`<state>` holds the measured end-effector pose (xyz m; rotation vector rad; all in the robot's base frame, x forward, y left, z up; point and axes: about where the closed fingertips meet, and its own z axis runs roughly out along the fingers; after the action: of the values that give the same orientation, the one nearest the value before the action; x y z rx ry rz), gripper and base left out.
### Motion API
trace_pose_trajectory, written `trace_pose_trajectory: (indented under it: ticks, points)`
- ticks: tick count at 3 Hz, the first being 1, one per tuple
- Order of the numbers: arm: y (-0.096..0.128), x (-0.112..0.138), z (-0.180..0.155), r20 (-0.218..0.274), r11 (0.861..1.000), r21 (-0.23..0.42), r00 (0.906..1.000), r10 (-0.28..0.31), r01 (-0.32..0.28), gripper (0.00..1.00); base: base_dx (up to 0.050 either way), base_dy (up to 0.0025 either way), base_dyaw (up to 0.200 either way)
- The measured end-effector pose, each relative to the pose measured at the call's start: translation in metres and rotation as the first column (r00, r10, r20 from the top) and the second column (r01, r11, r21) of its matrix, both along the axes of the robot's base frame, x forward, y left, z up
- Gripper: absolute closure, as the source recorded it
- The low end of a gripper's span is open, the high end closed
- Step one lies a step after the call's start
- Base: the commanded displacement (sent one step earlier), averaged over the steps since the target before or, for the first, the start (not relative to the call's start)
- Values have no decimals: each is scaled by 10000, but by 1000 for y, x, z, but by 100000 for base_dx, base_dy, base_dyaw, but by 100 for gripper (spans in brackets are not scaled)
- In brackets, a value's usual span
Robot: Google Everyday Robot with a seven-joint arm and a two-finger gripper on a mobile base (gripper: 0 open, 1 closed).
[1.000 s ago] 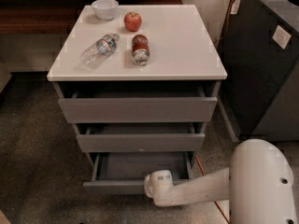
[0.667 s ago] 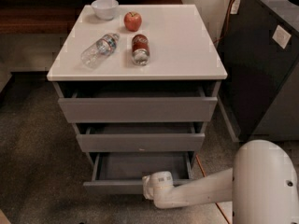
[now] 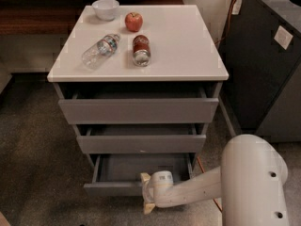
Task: Close bottom drawer
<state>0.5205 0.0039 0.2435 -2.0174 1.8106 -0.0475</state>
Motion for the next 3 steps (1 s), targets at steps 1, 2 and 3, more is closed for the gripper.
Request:
trace_pose_trajectory:
  ticks: [1,2,3]
  points:
    - [4,-6,-7,-305,9999,77,9995,119,-117,33,0,0,0]
    - [6,-10,-11,-436,9998,76,9989,197,-193,56,0,0,0]
    - [6,-10,-17,-553,9998,-7,9983,190,-191,80,0,0,0]
